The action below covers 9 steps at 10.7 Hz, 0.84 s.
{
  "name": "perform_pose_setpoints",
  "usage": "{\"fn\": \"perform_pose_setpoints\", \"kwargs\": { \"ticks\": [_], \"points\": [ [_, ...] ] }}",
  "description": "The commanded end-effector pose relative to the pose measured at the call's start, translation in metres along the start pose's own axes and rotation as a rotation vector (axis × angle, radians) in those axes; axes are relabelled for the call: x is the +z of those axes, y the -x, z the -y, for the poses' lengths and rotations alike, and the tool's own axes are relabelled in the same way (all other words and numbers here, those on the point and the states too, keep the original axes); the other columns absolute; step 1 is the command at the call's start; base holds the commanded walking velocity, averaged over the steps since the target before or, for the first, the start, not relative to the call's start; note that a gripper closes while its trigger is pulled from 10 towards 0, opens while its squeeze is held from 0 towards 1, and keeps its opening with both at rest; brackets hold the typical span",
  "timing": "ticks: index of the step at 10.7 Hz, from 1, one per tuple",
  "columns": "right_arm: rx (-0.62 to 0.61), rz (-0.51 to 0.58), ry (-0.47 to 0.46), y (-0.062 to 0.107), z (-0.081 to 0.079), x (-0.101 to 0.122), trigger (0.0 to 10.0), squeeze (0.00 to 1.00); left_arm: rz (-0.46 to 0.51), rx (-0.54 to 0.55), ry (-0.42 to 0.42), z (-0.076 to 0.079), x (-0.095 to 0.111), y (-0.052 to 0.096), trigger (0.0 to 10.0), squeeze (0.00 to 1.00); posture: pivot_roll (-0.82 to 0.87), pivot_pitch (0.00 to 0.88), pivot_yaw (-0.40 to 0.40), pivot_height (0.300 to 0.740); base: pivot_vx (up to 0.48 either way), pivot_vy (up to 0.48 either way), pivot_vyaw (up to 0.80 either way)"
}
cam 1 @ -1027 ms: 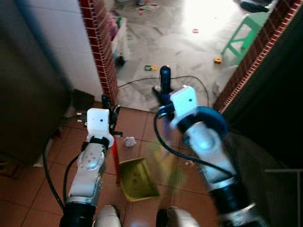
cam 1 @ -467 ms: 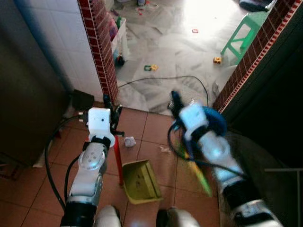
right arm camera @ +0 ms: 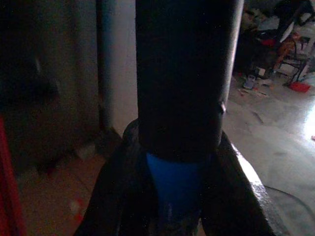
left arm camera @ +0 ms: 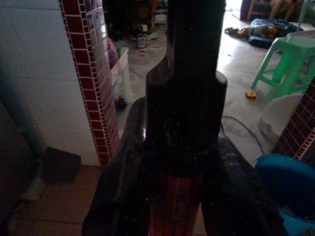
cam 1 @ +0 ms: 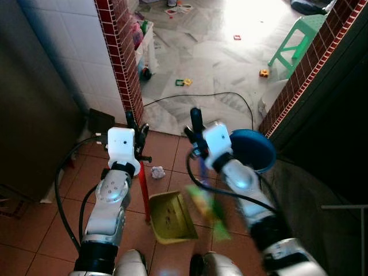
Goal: Sweep floor
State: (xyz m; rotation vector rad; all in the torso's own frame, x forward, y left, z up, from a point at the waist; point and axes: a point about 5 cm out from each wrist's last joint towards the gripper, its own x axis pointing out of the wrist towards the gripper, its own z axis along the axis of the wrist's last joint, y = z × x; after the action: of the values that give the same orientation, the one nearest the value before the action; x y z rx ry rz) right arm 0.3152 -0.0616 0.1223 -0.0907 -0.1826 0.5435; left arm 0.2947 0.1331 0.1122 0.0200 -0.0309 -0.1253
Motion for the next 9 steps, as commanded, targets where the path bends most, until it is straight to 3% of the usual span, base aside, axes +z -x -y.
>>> {"fn": "perform_pose_setpoints", "kwargs": {
  "ticks": [1,2,4,7,9],
  "points": [
    [-0.032,0.066,-0.058,-0.006,0.002,0.016,10.0,0.0,0.035,0.005,-0.001,0.0,0.007,-0.003,10.0,0.0,0.02,0.126,-0.022,0.74,0.0,0.0,0.0],
    [-0.055,0.108,-0.103,-0.012,0.002,0.031,10.0,0.0,0.034,0.001,-0.001,0.002,0.007,-0.003,10.0,0.0,0.01,0.125,-0.02,0.74,0.0,0.0,0.0],
    [-0.065,0.165,-0.096,-0.017,0.01,0.055,10.0,0.0,0.029,0.0,-0.004,0.002,0.005,-0.005,10.0,0.0,0.0,0.114,-0.017,0.74,0.0,0.0,0.0],
    [-0.06,0.298,0.085,-0.019,0.03,0.098,10.0,0.0,-0.013,-0.025,-0.002,0.007,-0.009,-0.011,10.0,0.0,-0.04,0.079,-0.01,0.74,0.0,0.0,0.0],
    [-0.069,0.326,0.165,-0.017,0.038,0.108,10.0,0.0,-0.001,-0.007,-0.036,0.006,-0.011,-0.021,10.0,0.0,-0.04,0.066,-0.007,0.74,0.0,0.0,0.0]
  ]
}}
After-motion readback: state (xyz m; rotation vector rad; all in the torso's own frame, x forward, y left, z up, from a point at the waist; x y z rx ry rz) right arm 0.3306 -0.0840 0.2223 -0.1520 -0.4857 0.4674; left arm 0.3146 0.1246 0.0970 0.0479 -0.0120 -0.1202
